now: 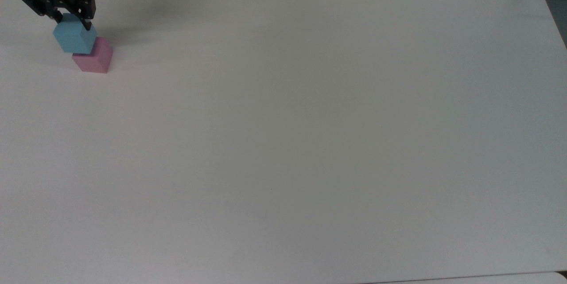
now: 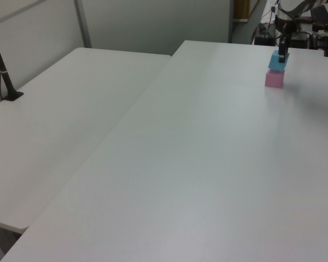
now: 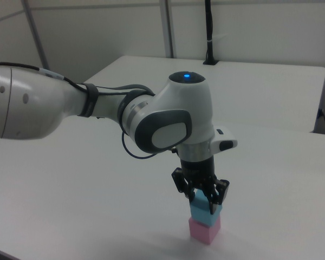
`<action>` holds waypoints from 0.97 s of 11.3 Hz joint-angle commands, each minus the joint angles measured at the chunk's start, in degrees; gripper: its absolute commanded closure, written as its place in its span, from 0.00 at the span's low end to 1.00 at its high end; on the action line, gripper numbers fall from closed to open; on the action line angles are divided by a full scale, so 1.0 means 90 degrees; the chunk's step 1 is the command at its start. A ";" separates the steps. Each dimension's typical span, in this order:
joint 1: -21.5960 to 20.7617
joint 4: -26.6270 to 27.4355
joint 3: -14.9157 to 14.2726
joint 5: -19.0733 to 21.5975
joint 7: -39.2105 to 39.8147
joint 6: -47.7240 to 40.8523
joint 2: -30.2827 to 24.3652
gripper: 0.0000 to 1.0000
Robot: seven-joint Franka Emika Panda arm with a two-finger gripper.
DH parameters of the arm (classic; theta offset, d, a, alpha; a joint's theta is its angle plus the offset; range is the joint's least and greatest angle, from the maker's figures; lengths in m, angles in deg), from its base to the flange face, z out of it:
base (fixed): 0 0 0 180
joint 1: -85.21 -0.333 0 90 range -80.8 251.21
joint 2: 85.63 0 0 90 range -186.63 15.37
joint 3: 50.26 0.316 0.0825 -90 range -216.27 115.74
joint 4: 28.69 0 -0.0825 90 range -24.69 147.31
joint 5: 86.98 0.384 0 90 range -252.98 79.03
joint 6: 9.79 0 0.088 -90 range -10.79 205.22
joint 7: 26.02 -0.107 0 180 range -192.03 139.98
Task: Put blue cube on pink cube
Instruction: 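Lower the light-blue cube onto the pink cube's top face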
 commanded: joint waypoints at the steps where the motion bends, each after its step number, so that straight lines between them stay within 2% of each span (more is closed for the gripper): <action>1: -0.0068 0.0207 0.0003 0.0061 0.0055 0.0253 -0.0064 0.77; 3: -0.0166 0.0236 0.0003 0.0042 0.0055 0.0253 0.0014 0.73; 4: -0.0166 0.0236 0.0003 0.0042 0.0055 0.0243 0.0005 0.56; 5: -0.0156 0.0227 0.0003 0.0042 0.0055 0.0234 0.0005 0.16; 8: -0.0156 0.0207 0.0003 0.0013 0.0055 0.0224 -0.0015 0.00; 11: -0.0117 0.0158 -0.0007 0.0022 -0.0148 0.0078 -0.0238 0.00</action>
